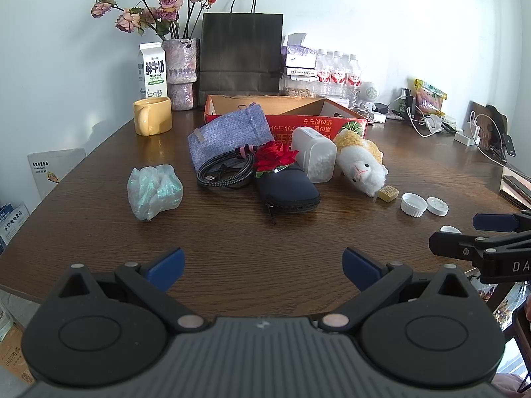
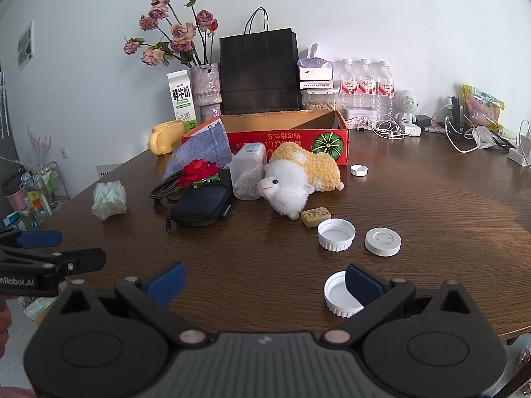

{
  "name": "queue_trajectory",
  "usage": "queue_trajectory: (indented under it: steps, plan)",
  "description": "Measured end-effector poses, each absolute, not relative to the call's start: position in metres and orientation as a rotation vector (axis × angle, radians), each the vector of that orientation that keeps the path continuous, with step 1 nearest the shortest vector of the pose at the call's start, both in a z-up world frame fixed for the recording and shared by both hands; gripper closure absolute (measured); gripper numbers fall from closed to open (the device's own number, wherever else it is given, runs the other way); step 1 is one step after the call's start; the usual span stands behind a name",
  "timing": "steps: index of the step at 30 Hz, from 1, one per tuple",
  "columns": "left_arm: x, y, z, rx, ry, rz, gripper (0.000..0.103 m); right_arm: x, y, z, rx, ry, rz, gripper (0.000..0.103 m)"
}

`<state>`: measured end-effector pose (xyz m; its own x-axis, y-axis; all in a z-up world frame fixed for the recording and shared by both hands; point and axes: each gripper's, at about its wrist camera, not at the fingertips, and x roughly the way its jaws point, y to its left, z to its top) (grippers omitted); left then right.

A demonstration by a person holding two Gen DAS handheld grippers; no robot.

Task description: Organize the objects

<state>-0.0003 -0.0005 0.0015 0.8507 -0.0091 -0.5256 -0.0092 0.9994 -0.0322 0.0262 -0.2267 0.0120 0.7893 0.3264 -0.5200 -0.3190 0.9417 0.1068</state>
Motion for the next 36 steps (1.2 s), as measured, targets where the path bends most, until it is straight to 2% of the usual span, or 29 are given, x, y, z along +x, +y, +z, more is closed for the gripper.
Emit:
queue_trajectory:
  steps: [36]
  plan:
    - [-0.0001,-0.0002,0.0017,-0.035,0.555,0.000,0.000,0.0249,-0.2238,0.0123,0.010,0.560,0.350,0.000]
